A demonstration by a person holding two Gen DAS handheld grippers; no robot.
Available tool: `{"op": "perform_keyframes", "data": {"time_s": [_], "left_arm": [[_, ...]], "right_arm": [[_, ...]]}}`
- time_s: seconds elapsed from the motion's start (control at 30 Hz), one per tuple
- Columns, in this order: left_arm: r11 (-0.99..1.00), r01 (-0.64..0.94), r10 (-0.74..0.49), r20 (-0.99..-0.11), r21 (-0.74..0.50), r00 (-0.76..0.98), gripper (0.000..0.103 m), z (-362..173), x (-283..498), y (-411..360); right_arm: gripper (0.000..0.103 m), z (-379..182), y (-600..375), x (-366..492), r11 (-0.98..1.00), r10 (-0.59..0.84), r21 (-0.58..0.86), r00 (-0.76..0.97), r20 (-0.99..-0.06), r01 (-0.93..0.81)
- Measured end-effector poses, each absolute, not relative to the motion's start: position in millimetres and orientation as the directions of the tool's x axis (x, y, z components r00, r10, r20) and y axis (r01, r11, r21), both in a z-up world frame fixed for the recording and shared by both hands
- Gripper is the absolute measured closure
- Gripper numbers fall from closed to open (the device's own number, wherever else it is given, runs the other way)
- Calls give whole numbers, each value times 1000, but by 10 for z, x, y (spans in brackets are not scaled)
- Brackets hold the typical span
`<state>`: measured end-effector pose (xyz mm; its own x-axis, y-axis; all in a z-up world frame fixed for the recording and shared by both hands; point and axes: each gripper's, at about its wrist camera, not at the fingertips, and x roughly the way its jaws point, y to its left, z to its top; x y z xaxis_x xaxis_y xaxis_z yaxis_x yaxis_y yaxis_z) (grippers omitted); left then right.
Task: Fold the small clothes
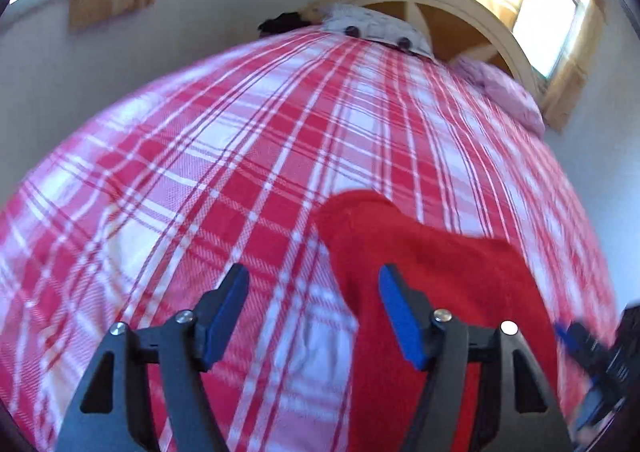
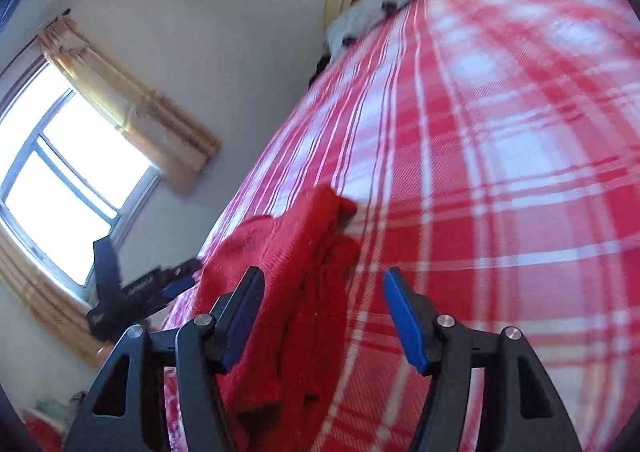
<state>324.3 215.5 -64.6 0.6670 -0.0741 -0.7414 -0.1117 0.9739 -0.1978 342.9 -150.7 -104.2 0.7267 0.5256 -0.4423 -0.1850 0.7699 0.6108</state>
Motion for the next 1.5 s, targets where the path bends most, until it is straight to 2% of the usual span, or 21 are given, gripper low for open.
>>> {"op": "perform_keyframes", "data": {"time_s": [0.03,0.07,0.2,0.3,0.37,0.43,0.6,0.73,0.8,0.83,0.87,0.97,1.0,1.07,1.17,1.27,1.43,1.5], "left_arm": [[983,-88,-59,-732,-161,678,34,-608,3114,2017],[986,-78,-52,-726,-144,686,34,-588,3034,1979],[994,-72,-13,-733,-83,680,34,-640,2748,1629],[995,-97,72,-746,10,662,33,-784,2687,1465],[990,-126,129,-730,59,671,31,-891,2634,1426],[988,-142,143,-715,62,684,31,-889,2608,1430],[981,-161,187,-710,104,679,29,-864,2542,1410],[977,-180,211,-693,118,690,29,-855,2359,1354],[971,-196,234,-678,133,697,24,-850,2274,1330],[968,-203,248,-670,147,700,24,-842,2227,1318],[967,-202,254,-667,155,700,24,-833,2204,1305],[970,-189,242,-668,152,704,23,-789,2095,1281],[972,-186,232,-668,141,707,19,-774,2047,1283],[976,-185,212,-667,113,714,12,-743,1941,1287],[976,-187,216,-637,114,740,11,-679,1749,1258],[968,-204,251,-592,146,766,1,-603,1542,1215],[969,-214,247,-565,125,787,0,-517,1308,1204],[968,-210,252,-580,141,775,0,-541,1272,1186]], "right_arm": [[56,-974,-1469,3350,786,516,584,737,-437,-203],[61,-914,-1397,3285,792,523,566,734,-434,-230],[66,-823,-948,3146,803,574,480,672,-468,-352],[67,-913,-678,3054,847,531,369,658,-535,-384],[66,-1114,-591,3045,884,468,334,636,-614,-328],[66,-1178,-609,3008,883,468,343,657,-591,-321],[66,-1135,-542,2848,907,421,283,664,-618,-312],[56,-1135,-550,2629,916,400,285,689,-604,-282],[41,-1174,-555,2661,924,381,281,687,-619,-260],[22,-1236,-548,2644,930,365,282,662,-655,-235],[20,-1302,-566,2633,928,369,306,637,-677,-212],[20,-1276,-696,2500,912,388,369,668,-634,-180],[20,-1252,-722,2456,912,382,374,678,-628,-168],[20,-1171,-767,2315,924,341,357,722,-602,-138],[20,-1008,-788,2050,938,296,321,784,-546,-131],[20,-843,-754,1790,957,246,261,835,-493,-128],[20,-692,-602,1384,993,99,101,914,-394,-64],[17,-700,-526,1336,996,82,58,911,-405,-64]]}}
